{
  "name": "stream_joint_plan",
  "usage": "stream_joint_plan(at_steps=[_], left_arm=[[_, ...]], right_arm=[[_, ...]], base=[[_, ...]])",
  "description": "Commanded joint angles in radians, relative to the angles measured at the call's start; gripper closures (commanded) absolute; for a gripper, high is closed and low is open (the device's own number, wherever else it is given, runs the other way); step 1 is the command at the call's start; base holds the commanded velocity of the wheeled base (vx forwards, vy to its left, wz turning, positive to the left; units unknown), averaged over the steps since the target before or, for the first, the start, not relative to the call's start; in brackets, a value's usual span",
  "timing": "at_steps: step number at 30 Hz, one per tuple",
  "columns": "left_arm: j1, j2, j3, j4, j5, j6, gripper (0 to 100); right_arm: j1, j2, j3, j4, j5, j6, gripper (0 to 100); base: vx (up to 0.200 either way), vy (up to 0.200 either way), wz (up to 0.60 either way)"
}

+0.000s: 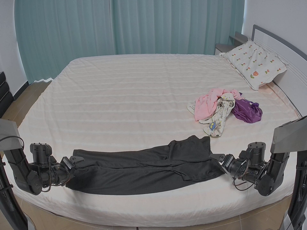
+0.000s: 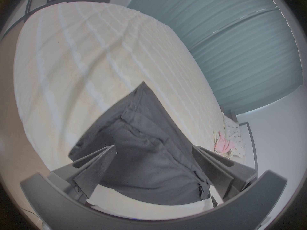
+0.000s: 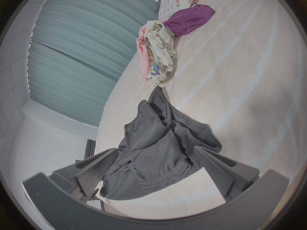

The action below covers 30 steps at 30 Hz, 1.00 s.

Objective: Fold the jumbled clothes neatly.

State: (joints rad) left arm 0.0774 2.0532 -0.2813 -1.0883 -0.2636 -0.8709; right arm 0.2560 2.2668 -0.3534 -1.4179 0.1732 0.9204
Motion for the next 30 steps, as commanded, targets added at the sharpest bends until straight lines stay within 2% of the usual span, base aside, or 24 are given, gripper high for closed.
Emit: stream_joint_plan(at_steps=[1,6,10,14,26,29,30], left_arm=[[0.058,-0.007,-0.030,-0.001,0.000,0.001,0],[0.077,-0.005,-0.047,0.001,-0.005,-0.002,0],[0.077,0.001,-0.049,0.001,-0.006,0.000,0],[0.071,0.002,-0.067,0.001,-0.006,0.001,0],[0.059,0.074,-0.164,0.007,0.007,0.009,0],[0.059,0.090,-0.205,0.022,0.023,0.067,0],[0.061,0.102,-0.216,0.041,0.023,0.147,0]], right_arm=[[-0.032,-0.046,0.010,0.004,0.015,-0.002,0],[-0.113,-0.009,-0.030,-0.016,0.074,0.011,0],[-0.161,0.033,-0.059,-0.058,0.074,0.038,0],[-0.155,0.053,-0.056,-0.088,0.075,0.040,0],[-0.133,0.065,-0.056,-0.095,0.074,0.040,0],[-0.127,0.066,-0.055,-0.095,0.074,0.041,0],[-0.126,0.066,-0.055,-0.095,0.074,0.041,0]], base=[[0.000,0.000,0.00],[0.000,0.000,0.00],[0.100,0.000,0.00],[0.200,0.000,0.00],[0.000,0.000,0.00],[0.000,0.000,0.00],[0.000,0.000,0.00]])
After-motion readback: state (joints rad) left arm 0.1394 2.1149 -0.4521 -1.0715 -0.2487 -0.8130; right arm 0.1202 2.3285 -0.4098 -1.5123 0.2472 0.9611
